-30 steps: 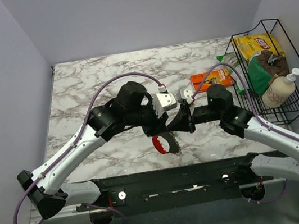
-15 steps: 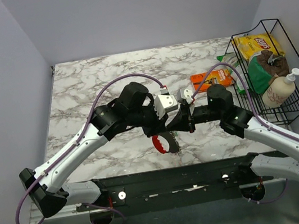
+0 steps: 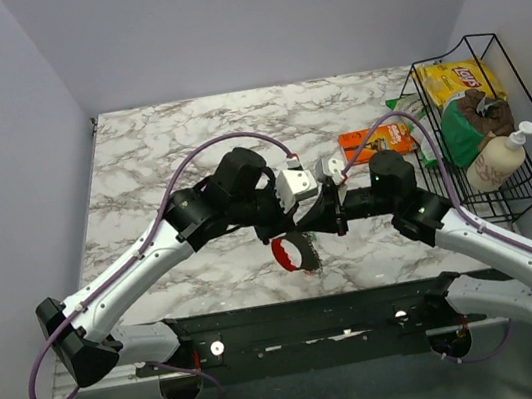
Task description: Put the keys on the keyring
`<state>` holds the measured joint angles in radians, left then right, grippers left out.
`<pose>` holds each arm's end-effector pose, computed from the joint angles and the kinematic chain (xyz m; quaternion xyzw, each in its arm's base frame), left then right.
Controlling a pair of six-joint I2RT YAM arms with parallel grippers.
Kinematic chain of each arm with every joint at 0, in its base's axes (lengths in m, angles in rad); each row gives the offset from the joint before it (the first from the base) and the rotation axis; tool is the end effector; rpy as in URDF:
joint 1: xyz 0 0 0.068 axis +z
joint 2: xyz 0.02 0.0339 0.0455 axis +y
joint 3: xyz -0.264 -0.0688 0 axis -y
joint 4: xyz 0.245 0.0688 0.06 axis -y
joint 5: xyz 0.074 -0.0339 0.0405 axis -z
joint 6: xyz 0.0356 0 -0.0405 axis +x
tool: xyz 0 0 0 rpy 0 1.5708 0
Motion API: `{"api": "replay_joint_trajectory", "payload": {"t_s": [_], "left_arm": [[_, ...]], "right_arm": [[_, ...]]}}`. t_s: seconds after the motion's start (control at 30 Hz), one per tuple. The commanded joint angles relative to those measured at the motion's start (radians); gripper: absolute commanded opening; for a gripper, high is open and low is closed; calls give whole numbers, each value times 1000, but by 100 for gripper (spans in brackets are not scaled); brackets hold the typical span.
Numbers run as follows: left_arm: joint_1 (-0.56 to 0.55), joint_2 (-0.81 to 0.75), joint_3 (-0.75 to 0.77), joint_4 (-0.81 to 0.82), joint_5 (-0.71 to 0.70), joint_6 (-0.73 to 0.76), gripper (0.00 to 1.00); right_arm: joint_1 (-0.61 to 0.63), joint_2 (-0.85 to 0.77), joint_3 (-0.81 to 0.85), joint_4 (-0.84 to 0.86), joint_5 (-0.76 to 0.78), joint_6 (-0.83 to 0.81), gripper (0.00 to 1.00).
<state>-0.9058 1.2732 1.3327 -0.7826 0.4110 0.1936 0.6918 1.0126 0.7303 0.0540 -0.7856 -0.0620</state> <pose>0.1514 -0.2162 0.3698 0.5377 0.7170 -0.3147 0.3125 0.1601 0.1653 0.3044 -0.4876 0.5850 0.4630 0.4535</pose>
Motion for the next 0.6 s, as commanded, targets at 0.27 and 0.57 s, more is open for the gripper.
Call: {"api": "replay_joint_trajectory", "payload": {"t_s": [0.27,0.57], "left_arm": [[-4,-159,-231,380,-110,-107,0],[-4,-376,-549,833,-157,-155,0]], "right_arm": [[0,-86,-2,10,86,-4,44],[-3,-178,-9,9,149,8,65]]}}
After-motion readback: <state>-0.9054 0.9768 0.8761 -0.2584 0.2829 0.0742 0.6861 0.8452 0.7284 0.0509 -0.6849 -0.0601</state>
